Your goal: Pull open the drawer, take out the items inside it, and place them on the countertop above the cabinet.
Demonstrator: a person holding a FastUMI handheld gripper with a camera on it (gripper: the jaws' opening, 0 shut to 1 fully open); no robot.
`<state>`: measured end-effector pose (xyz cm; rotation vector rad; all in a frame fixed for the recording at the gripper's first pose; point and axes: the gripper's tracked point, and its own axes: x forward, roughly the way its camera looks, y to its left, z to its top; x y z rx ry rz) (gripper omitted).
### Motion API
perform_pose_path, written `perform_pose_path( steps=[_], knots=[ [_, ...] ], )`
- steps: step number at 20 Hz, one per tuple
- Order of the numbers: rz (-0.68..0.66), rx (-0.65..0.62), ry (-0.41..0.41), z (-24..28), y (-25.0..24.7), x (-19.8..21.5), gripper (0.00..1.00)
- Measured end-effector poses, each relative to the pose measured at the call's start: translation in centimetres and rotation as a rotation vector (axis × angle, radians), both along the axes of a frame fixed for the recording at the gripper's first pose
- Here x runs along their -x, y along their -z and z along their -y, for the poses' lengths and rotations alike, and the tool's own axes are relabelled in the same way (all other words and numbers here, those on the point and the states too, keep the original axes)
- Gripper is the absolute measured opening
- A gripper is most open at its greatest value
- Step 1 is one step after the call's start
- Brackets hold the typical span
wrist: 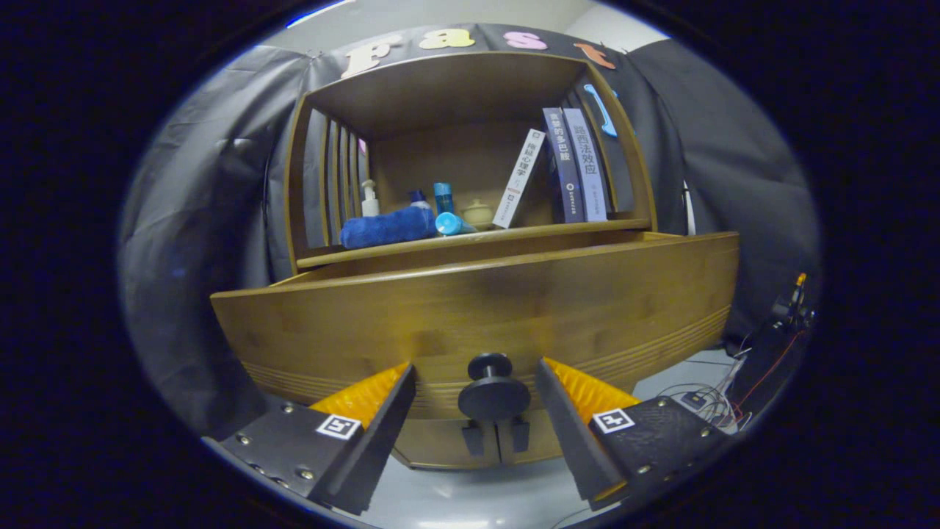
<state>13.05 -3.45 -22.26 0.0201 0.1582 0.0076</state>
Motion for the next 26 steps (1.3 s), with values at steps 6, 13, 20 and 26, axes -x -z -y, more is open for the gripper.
perform_pose_path(
  steps=[6,13,20,26],
  knots=[
    [0.049,0.033,-0.002,-0.1,-0.3,-2.6,0.99],
    [0.101,0.043,-0.002,-0.4,-0.1,-5.8,0.99],
    [0.133,0.044,0.007,-0.6,-0.1,-8.9,0.99],
    [0.172,0.048,0.017,-0.9,0.1,-11.9,0.99]
  ],
)
